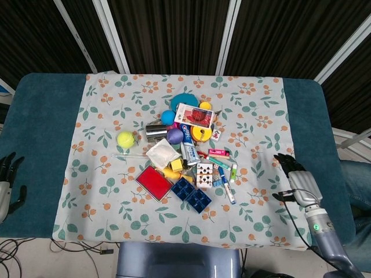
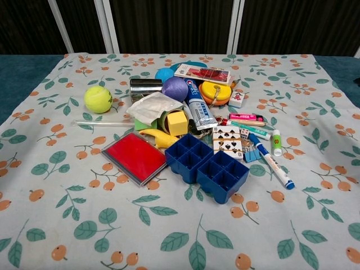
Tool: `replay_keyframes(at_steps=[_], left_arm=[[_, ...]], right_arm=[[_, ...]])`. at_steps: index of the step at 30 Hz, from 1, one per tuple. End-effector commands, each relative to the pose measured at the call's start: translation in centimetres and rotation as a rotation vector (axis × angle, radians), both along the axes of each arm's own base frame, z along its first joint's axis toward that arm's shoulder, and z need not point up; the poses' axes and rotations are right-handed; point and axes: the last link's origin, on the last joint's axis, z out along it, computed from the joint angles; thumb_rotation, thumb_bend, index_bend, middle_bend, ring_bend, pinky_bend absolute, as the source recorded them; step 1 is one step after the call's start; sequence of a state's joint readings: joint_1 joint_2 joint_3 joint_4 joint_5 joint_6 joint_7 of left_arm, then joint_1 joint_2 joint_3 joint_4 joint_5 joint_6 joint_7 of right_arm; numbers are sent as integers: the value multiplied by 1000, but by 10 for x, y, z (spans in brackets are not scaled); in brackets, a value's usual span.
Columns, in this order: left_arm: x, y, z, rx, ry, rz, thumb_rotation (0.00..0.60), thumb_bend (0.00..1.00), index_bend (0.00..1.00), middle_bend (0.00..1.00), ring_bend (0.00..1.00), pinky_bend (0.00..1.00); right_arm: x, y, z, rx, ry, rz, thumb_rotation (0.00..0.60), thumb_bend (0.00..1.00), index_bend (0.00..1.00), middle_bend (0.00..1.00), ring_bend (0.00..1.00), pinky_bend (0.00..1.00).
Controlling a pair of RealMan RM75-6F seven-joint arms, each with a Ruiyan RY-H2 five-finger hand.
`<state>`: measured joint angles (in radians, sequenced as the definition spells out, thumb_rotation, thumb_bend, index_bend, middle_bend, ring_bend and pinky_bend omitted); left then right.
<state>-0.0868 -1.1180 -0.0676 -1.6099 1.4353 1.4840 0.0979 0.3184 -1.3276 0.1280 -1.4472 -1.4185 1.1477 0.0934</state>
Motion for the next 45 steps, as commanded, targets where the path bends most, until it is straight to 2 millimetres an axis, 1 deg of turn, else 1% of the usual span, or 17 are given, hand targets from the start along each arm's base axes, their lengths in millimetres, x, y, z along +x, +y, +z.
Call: replay_keyframes(at_steps=[1,5,9,12,16,31,36,45], left_arm=[[0,0,0,0,1,0,600,518,89,0,0,38],[-1,0,0,-2,3,3,600,518,89,0,0,38],[-1,0,-1,-4,6,5,600,518,89,0,0,38],[-1,0,-1,-5,7,6,600,518,88,0,0,38],[-1,0,-1,-2,5,6,600,518,89,0,0,38],[-1,0,-1,-1,4,12,600,518,88,0,0,38],[-1,0,-2,-7,8,10,600,518,89,0,0,38],[-1,0,-1,-3,7,13,600,518,88,0,0,38]], right_arm=[[19,-20,-20,10,-17,16,600,86,71,77,40,201],[35,-34,-37,14,-16,26,600,86,71,78,40,201],[43,-45,-54,30,-9,13,600,86,71,82,40,201],[46,-49,-65,31,3,4,600,86,71,89,40,201],[49,-48,-76,32,2,-5,600,86,71,107,40,201],[57,-43,-92,35,-51,-52,600,89,81,183,40,201],[58,-40,-98,36,-78,-81,600,103,89,193,41,201],[57,-42,-103,14,-113,-98,600,141,118,235,48,201]])
